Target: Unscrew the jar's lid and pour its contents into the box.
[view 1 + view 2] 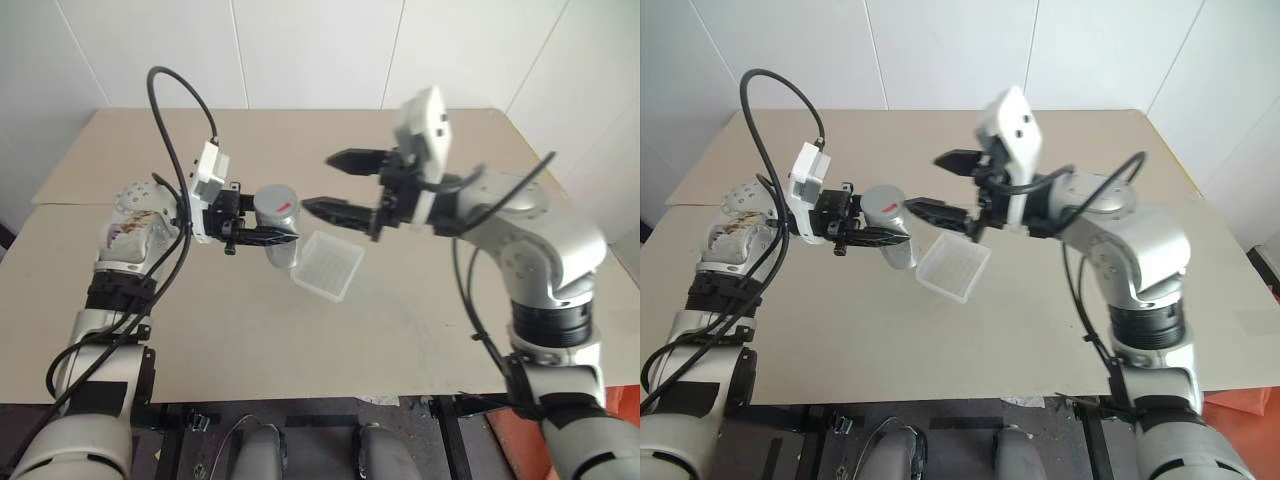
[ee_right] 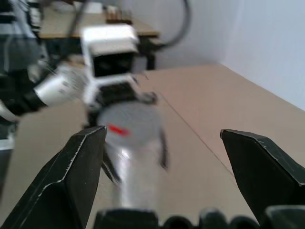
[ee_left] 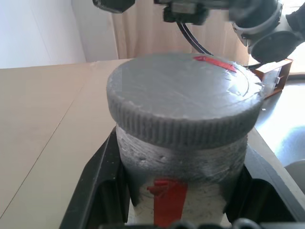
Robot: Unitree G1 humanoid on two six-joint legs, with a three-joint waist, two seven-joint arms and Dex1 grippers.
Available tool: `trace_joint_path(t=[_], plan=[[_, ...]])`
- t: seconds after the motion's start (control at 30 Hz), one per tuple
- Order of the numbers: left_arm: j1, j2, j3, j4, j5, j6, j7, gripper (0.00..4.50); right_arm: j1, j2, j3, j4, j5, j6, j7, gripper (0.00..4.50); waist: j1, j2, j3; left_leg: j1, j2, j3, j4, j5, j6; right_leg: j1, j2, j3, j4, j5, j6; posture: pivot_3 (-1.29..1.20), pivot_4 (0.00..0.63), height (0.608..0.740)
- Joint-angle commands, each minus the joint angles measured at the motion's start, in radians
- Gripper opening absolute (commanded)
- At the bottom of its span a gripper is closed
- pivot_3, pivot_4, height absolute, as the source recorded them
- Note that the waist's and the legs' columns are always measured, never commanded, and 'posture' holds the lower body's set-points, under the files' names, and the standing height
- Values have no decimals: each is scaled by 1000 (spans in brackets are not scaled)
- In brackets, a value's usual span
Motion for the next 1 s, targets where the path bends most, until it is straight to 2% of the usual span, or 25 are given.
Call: trace_joint_path(t=[0.03, 0.2, 0.43, 0.67, 0.83, 1.0], plan=[[-46, -5, 13, 12, 9, -14, -3, 2064, -53, 38, 47, 4, -37, -11, -41, 4449, 1, 0, 0, 0, 0, 0, 0, 0, 0, 0, 0, 0, 0, 0, 0, 0, 150, 740], [-51, -12, 21, 14, 7, -9, -13, 2064, -130, 116, 127, 129, -129, -52, -82, 4449, 1, 0, 0, 0, 0, 0, 0, 0, 0, 0, 0, 0, 1, 0, 0, 0, 150, 740], [-31, -4, 32, -7, 1, 2, -17, 2064, -149, 146, 139, 238, -196, -96, -68, 4449, 1, 0, 0, -1, 0, 0, 0, 0, 0, 0, 0, 0, 0, 0, 0, 0, 150, 740], [-2, 18, 44, -33, -5, 21, -25, 2064, -118, 72, 28, 224, -125, -77, -13, 4449, 1, 0, 0, 0, 0, 0, 0, 0, 0, 0, 0, 0, 0, 0, 0, 0, 150, 740], [6, 36, 58, -43, -8, 38, -28, 2064, -71, -25, -54, 242, -67, -92, 53, 4449, 3, 0, 0, 0, 0, 0, 0, 0, 0, 0, 0, 0, 0, 0, 0, 0, 150, 740], [13, 54, 66, -54, -8, 51, -31, 2064, -39, -73, -89, 216, -23, -94, 110, 4449, 3, 0, 0, -1, 0, 0, 0, 0, 0, 0, 0, -1, 0, 0, 0, 0, 150, 740]])
